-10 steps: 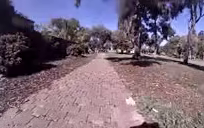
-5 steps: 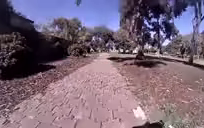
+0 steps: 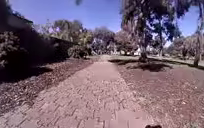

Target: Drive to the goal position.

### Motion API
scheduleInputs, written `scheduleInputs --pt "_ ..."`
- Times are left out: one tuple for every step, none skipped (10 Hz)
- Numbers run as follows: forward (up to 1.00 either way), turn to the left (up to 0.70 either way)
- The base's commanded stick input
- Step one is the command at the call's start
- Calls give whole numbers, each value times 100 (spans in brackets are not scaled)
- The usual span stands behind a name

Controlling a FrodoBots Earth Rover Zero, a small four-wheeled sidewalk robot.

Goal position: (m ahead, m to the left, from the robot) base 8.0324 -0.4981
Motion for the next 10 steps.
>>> scheduleInputs --pt "70 35" --pt "70 35" --pt "70 4" --pt "70 2" --pt "70 0" --pt "70 0" --pt "70 0" --pt "70 0" --pt "70 0" --pt "70 0"
